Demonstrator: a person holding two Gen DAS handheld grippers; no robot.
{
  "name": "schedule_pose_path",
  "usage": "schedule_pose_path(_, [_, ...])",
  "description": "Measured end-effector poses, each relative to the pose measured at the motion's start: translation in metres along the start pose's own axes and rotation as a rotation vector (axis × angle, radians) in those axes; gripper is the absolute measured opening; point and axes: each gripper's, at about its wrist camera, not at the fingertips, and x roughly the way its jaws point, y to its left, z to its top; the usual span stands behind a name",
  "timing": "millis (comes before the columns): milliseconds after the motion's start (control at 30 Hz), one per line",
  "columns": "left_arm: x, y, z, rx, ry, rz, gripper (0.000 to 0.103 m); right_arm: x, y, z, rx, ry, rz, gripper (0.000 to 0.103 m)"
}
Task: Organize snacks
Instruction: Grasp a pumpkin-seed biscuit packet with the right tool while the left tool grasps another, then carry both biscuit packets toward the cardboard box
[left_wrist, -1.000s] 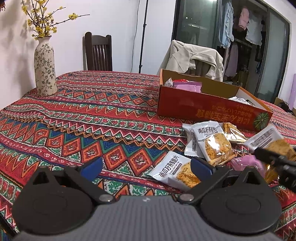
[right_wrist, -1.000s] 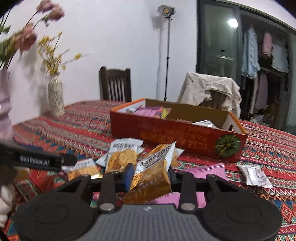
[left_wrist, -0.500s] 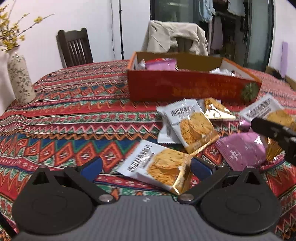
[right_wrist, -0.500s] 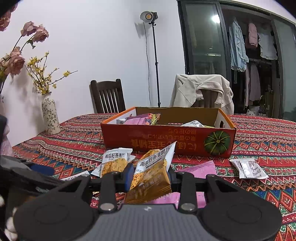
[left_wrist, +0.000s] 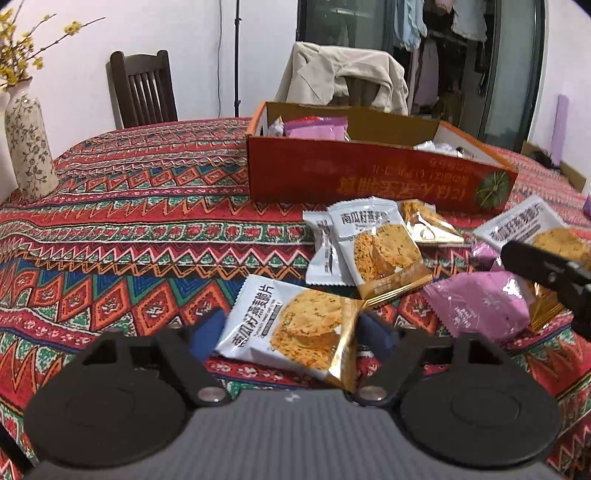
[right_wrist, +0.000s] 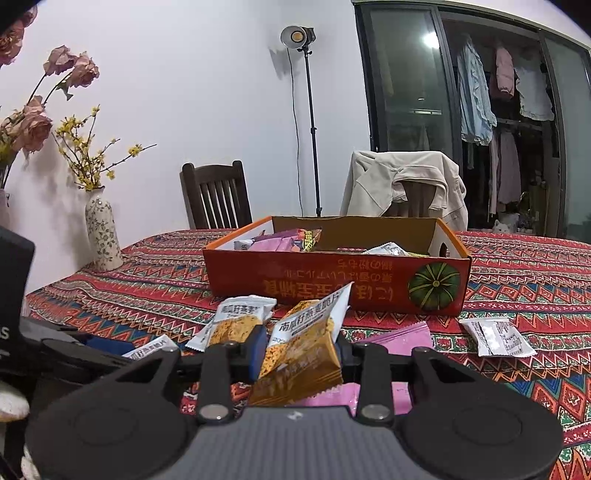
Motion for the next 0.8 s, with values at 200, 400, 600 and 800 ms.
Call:
schedule_pose_path(200, [-0.005, 0.005, 0.0, -0.037, -0.026, -0.026, 0.058, -0.001, 0.0, 0.0, 0.001, -0.005, -0.001, 0.035])
schedule_pose_path(400, [-0.013, 0.004, 0.002, -0.037, -0.066, -0.008, 0.056, -0.002, 0.0, 0.002, 0.006, -0.018, 0.0, 0.035])
schedule_pose_path(600, [-0.024, 0.002, 0.001, -0.023, -0.118, -0.012, 0.055, -0.003, -0.001, 0.002, 0.013, -0.039, -0.004, 0.035])
schedule_pose_path(800, [-0.03, 0.002, 0.0, -0.037, -0.161, -0.009, 0.055, 0.002, -0.005, 0.005, 0.037, -0.057, 0.002, 0.035])
